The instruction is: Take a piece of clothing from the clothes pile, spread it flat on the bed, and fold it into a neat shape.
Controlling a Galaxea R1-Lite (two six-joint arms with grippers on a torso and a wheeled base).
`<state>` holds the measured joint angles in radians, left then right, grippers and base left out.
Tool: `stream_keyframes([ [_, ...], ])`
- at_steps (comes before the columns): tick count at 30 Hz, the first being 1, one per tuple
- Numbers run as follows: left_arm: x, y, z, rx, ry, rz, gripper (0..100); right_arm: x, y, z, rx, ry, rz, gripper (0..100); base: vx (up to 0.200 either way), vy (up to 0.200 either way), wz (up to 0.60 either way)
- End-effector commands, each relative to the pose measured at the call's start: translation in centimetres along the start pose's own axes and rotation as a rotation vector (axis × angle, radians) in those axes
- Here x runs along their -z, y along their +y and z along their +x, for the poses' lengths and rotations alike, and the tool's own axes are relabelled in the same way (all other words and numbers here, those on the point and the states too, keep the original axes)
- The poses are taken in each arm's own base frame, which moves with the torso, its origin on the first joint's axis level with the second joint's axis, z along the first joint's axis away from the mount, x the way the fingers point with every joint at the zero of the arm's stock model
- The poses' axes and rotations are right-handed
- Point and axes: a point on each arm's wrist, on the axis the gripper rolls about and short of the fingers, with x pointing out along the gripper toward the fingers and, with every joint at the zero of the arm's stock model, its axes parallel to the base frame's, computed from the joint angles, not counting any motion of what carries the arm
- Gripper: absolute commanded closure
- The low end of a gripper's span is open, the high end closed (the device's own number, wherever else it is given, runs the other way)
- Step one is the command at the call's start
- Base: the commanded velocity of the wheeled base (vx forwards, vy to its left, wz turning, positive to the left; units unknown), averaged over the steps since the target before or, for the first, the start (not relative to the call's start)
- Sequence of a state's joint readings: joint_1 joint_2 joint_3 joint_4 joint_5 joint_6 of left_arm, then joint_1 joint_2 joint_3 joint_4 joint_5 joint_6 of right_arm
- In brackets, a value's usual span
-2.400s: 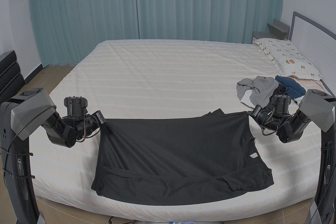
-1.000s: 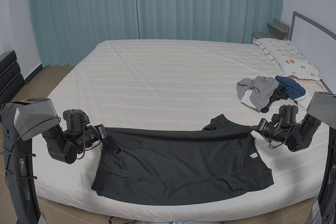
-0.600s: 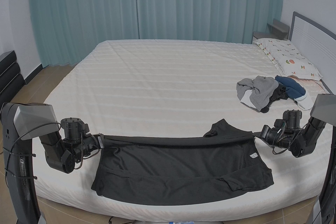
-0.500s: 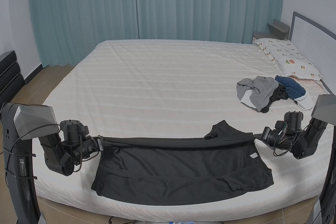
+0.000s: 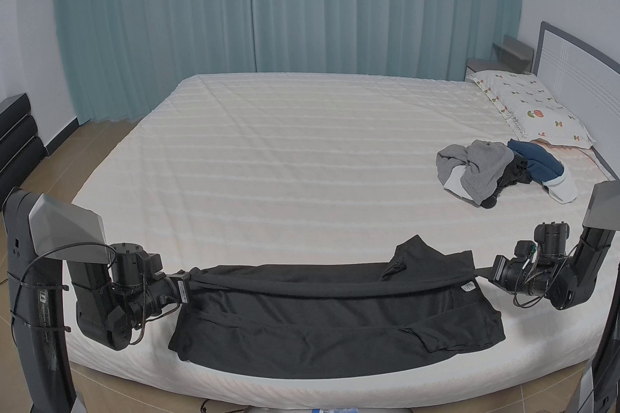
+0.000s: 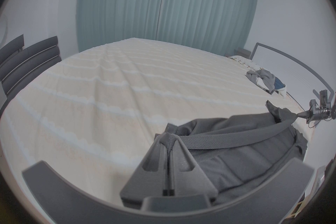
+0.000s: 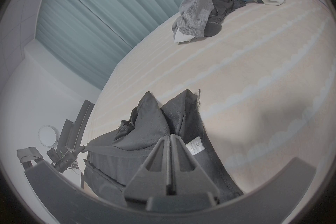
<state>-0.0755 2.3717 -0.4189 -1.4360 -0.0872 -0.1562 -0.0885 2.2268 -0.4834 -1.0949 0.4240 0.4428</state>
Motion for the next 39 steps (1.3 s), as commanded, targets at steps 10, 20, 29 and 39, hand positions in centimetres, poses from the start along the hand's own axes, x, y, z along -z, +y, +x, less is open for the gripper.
stream_keyframes([
  [10, 3.3, 0.0, -1.1, -0.008, 0.122, 0.001, 100, 2.5, -0.8, -0.9, 0.032, 0.074, -0.034, 100, 0.0, 0.0, 0.0],
  [20, 3.5, -0.1, -1.8, -0.004, 0.098, -0.001, 0, 2.8, -0.9, -1.0, 0.037, 0.087, -0.035, 100, 0.0, 0.0, 0.0],
  [29, 3.5, -0.1, -2.2, -0.006, 0.1, -0.009, 0, 2.1, -0.5, -1.4, 0.025, 0.055, -0.043, 0, 0.0, 0.0, 0.0],
  [39, 0.9, 0.4, -3.3, -0.013, 0.001, -0.093, 0, 0.2, 0.3, -1.4, 0.004, -0.022, -0.013, 0, 0.0, 0.0, 0.0],
])
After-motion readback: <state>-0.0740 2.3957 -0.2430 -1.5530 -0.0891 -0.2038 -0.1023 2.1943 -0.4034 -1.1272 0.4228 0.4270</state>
